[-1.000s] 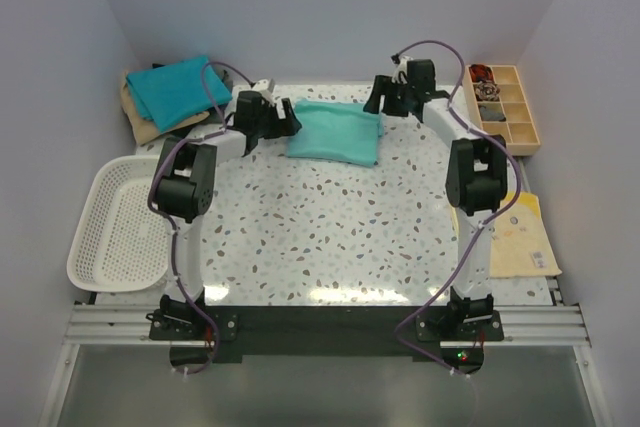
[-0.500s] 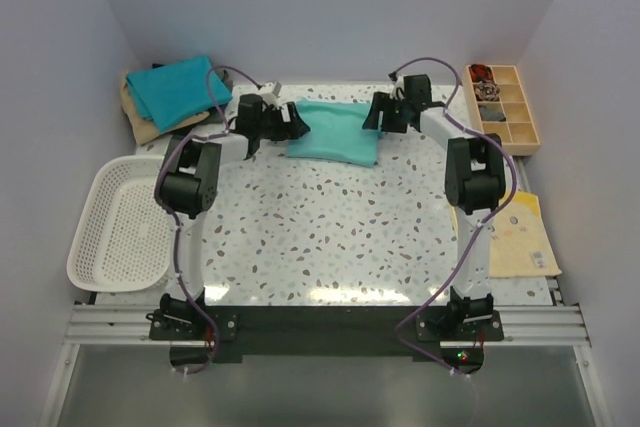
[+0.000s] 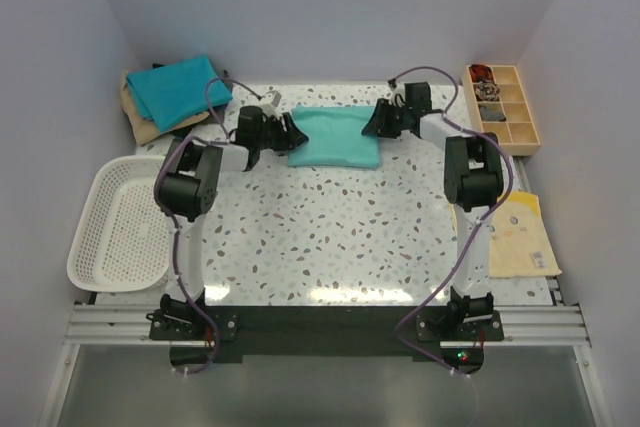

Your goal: Fold and stack the t-shirts

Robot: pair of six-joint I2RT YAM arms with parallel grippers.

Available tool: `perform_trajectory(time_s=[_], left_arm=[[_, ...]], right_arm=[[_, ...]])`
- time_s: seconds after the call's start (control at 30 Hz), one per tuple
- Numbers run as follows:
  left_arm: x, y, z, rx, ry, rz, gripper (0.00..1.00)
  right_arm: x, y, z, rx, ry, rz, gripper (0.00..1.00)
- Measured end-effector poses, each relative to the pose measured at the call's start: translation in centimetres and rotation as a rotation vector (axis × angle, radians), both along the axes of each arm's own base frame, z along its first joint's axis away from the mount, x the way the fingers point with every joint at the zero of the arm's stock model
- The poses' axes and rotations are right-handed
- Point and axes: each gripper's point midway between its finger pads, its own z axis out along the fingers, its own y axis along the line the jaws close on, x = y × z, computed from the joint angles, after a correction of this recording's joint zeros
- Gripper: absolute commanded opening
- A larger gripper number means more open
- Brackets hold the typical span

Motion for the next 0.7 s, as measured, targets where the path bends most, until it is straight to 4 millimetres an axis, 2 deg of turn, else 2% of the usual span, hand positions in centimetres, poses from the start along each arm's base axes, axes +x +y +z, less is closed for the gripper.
perform_trajectory(time_s=[0.07,0.17,0.27,0.3,0.4,0.43,0.5,0.57,0.6,0.7], left_arm=[[-1.4,-0.2,-0.1,-0.003,0.018,-0.002,0.51],[-4.0,-0.5,-0.3,0.001,0.046,-0.009,0.50],[-7.1,-0.8,-0.3,0.011,0.080,-0.015,0.50],[-8.4,-0.8,-0.4,0.014,0.094,-0.017,0.50],[-12.2,-0.8,-0.5,0.029,0.125,-0.024,0.59],[-13.3,-0.8,-0.4,0.030,0.135,-0.025,0.69],[-15.2,-0.7,-0.1,0.033,0.146,-0.027,0.79],[-16.3,-0.6,0.4,0.042,0.147,-0.024,0.83],[-16.7,-0.3,0.5,0.050,0.150,-0.017,0.88],[-17.0,0.7,0.6,0.088,0.155,0.024,0.93]], right_arm=[[-0.8,0.3,-0.4,0.026,0.015,0.011,0.23],[-2.1,0.5,-0.6,0.053,0.037,0.020,0.22],[-5.2,0.3,-0.7,0.066,0.082,0.022,0.25],[-6.6,0.2,-0.7,0.063,0.098,0.021,0.30],[-11.0,-0.3,-0.6,0.055,0.157,0.017,0.50],[-12.1,-0.3,-0.5,0.054,0.168,0.017,0.55],[-14.5,-0.6,0.0,0.040,0.183,0.017,0.57],[-15.9,-0.9,0.4,0.017,0.188,0.011,0.59],[-16.3,-1.1,0.8,0.002,0.185,0.004,0.60],[-16.6,-2.0,2.3,-0.047,0.149,-0.020,0.62]])
